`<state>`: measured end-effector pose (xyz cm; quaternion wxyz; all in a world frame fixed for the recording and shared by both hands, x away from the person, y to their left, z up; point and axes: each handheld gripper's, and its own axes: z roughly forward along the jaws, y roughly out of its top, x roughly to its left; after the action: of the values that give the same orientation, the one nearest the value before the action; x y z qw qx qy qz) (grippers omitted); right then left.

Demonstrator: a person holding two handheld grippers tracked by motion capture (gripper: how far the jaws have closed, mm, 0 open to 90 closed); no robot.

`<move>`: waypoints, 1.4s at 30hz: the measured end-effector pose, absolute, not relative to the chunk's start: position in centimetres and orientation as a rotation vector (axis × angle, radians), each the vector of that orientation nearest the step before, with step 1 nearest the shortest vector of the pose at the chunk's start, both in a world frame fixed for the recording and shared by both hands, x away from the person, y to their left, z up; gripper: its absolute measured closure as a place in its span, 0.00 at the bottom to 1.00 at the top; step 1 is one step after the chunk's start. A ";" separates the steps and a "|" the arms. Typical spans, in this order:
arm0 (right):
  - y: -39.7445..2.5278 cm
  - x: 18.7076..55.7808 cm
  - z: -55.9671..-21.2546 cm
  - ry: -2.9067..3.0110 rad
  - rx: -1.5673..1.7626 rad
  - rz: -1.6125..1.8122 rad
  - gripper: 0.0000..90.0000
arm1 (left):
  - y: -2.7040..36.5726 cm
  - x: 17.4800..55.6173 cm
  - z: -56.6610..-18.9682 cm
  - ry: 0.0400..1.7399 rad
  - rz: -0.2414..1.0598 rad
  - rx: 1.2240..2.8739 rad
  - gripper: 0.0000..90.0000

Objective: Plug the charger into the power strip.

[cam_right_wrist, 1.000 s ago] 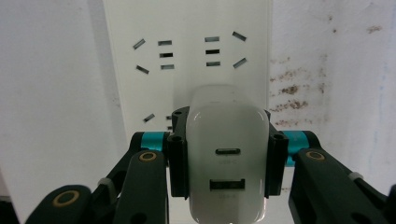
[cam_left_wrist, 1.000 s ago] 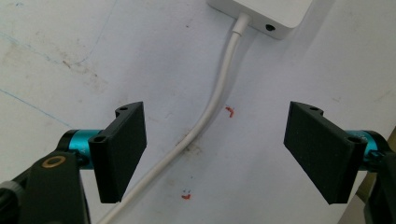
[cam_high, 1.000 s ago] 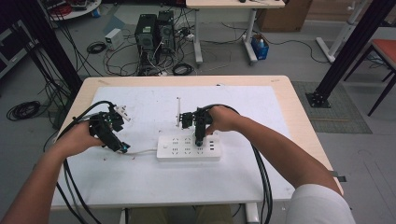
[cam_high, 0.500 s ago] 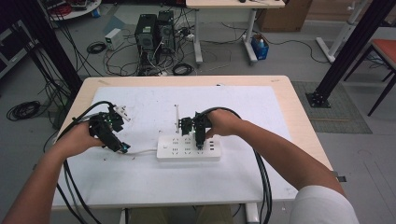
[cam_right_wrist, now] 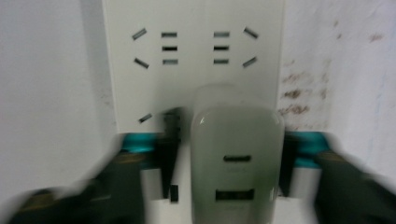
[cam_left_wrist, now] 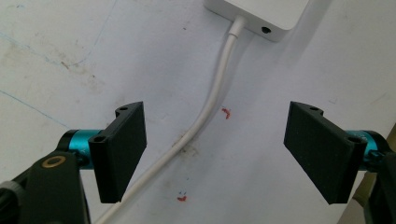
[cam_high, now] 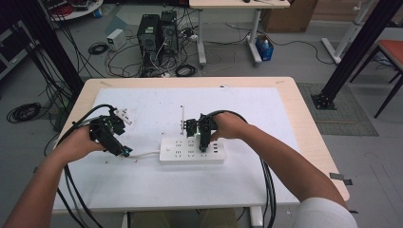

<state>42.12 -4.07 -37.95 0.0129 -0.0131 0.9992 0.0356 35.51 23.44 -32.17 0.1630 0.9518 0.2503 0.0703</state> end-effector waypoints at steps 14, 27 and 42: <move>-16.4 42.1 -30.4 2.827 0.708 0.596 0.17 | 23.7 35.5 -31.9 0.710 0.239 2.682 0.24; -24.1 36.6 -30.1 2.711 0.937 0.433 0.12 | 23.4 35.3 -30.7 0.705 0.280 2.688 0.24; -24.6 35.6 -30.9 2.721 0.951 0.366 0.01 | 23.1 35.7 -30.3 0.720 0.309 2.702 0.24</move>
<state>35.62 -24.56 -30.92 0.1177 0.3249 0.9300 0.1250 35.67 23.06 -30.34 0.1634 0.9475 0.2526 0.1083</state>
